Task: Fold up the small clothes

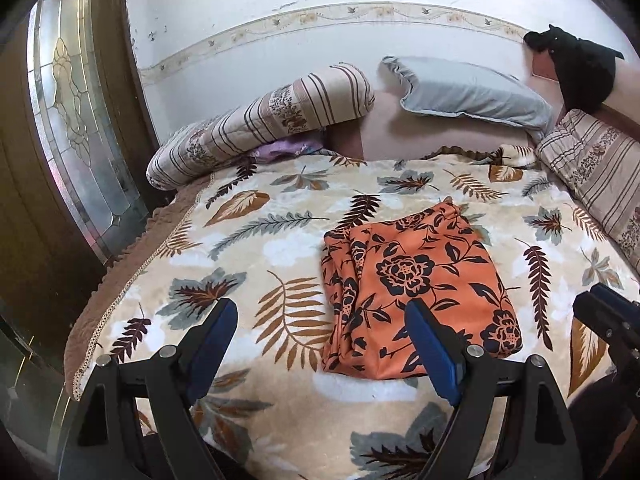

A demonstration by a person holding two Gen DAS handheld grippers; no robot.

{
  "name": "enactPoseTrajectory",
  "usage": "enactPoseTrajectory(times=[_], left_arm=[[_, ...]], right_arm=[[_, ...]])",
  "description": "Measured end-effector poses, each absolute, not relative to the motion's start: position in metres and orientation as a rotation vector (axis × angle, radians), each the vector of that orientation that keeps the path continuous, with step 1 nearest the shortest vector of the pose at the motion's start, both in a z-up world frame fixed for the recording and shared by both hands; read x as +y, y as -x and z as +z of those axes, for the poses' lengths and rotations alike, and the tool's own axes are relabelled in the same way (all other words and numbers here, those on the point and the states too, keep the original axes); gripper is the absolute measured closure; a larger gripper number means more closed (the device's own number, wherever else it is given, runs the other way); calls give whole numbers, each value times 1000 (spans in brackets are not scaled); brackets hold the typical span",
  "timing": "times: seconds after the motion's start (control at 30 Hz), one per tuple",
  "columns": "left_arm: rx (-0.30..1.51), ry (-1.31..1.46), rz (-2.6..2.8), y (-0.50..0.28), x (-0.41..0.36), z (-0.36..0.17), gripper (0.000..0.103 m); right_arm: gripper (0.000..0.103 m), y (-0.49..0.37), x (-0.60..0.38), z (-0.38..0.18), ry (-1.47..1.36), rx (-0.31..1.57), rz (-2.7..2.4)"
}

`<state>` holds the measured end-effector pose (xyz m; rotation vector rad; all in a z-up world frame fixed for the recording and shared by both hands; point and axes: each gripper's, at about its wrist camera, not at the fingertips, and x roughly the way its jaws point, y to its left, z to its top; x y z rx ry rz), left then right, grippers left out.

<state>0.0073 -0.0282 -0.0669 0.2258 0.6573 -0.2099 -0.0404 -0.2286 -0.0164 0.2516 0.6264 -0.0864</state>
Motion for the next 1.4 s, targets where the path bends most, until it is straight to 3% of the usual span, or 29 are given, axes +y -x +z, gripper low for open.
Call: enactPoseTrajectory(times=[0.47, 0.57, 1.4], left_arm=[[608, -206, -193, 15, -14, -45, 16], [607, -207, -211, 22, -14, -42, 7], [596, -164, -230, 48, -8, -18, 2]], right_arm=[[69, 51, -217, 6, -254, 625, -107], [69, 54, -215, 8, -249, 620, -107], [69, 74, -211, 28, -243, 584, -129]])
